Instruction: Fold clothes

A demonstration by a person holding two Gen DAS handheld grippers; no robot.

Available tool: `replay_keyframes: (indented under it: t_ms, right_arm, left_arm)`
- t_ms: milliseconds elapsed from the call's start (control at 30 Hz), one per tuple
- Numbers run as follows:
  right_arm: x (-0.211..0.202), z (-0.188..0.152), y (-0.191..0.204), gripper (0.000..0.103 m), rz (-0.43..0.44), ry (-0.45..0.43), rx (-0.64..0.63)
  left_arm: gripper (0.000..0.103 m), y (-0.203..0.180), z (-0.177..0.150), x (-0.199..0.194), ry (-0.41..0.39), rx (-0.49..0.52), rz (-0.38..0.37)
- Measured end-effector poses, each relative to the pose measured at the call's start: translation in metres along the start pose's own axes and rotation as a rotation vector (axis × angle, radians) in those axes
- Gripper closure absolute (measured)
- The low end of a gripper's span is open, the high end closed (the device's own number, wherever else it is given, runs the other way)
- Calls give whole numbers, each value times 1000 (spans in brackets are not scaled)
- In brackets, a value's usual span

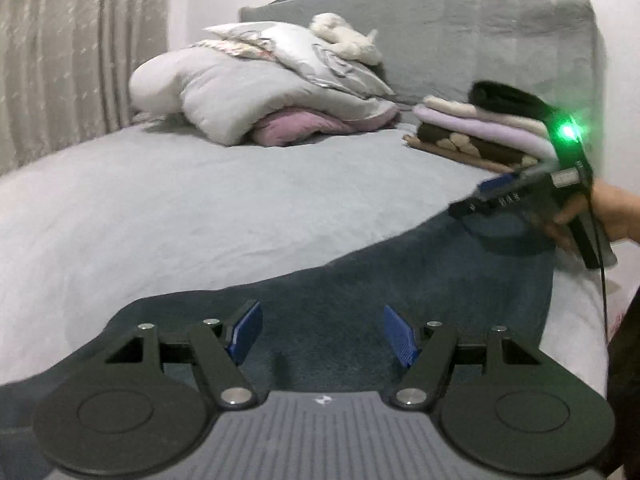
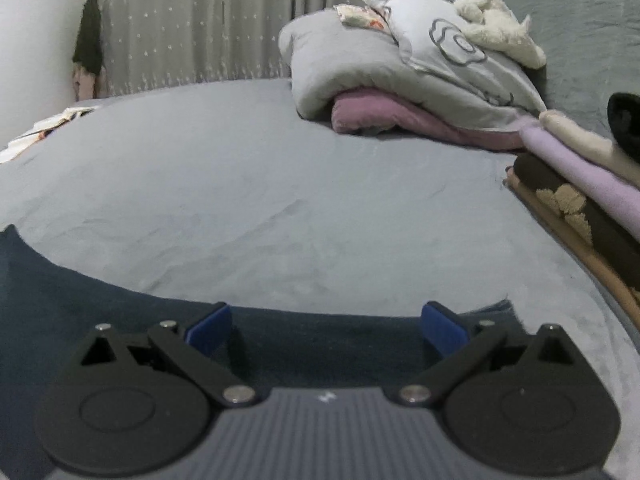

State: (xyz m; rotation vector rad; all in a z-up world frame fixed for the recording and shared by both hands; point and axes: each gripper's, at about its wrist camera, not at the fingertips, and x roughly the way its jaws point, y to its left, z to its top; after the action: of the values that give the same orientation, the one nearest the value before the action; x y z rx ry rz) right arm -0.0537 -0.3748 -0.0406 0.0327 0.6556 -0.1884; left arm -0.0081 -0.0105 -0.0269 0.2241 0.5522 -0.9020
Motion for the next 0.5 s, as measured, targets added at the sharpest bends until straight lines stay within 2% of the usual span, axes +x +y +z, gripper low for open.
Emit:
replay_keyframes:
  t_ms: [100, 367, 500]
  right_arm:
    - [8, -3, -12, 2, -19, 10, 31]
    - [16, -13, -80, 1, -101, 8, 141]
    - [12, -20, -101, 1, -100, 4, 232]
  left_arm:
    - [38, 3, -14, 12, 49, -15, -12]
    - [37, 1, -32, 1, 23, -4, -26]
    - [36, 3, -35, -7, 9, -42, -30]
